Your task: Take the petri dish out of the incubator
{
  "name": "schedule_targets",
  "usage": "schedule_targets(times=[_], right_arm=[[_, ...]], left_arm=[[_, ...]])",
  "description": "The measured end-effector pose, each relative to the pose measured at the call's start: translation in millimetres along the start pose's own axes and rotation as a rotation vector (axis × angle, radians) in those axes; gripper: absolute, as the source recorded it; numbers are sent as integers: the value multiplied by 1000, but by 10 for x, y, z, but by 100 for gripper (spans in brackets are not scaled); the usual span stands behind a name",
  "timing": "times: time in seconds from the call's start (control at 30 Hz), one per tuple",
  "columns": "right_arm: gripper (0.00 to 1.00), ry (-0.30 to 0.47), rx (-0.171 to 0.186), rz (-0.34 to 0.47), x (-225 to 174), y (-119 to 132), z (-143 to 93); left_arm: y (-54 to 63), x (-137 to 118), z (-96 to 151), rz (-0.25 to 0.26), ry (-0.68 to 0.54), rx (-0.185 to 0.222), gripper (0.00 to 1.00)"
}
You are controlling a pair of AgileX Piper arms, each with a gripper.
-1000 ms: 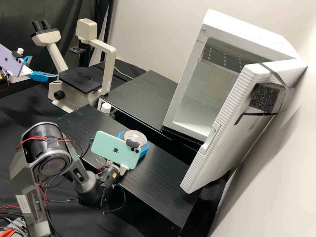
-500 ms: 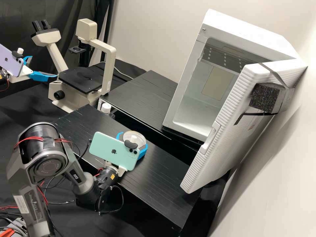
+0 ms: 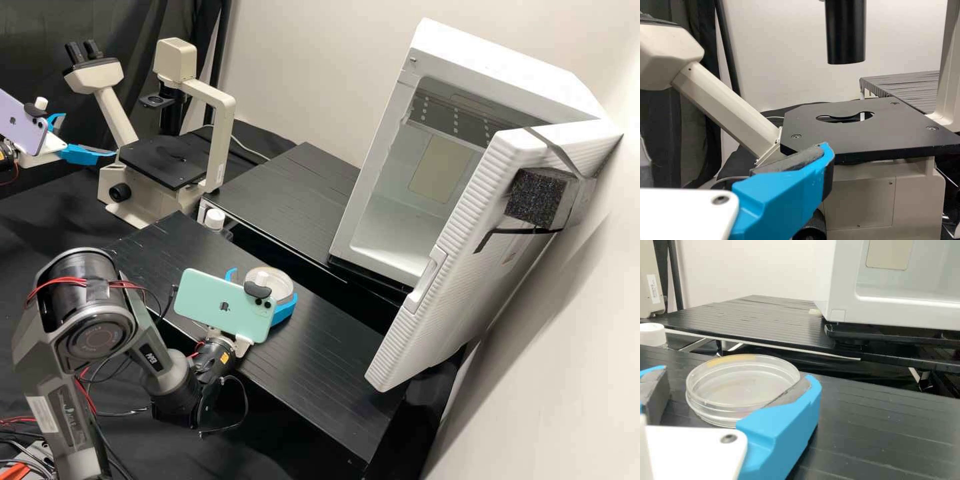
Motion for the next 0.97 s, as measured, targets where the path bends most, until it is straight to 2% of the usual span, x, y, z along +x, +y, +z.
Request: schedule_targets(times=[0.1,0.17,0.3,0.5,0.7,0.77,0.9,0.97], right_arm=[[100,-2,-1,4,-32,-16,-21],[100,3,-26,24,-81,-10,-73],[100,2,-43,73,-194,-16,-167],[100,7,-67,170,-392,-25,-320],[100,66,-123,292,-519,78,-507],[100,81,-108,288,-518,71,-528],[100,112,-23,254,-505,39,-551],[100,120,6,241,-504,30,-555]], left_arm=[[0,0,0,0,0,0,100],[0,0,0,0,0,0,100],[0,0,0,0,0,0,100],[0,0,0,0,0,0,100],[0,0,0,0,0,0,100],[0,0,0,0,0,0,100],[0,0,0,0,0,0,100],[0,0,0,0,0,0,100]])
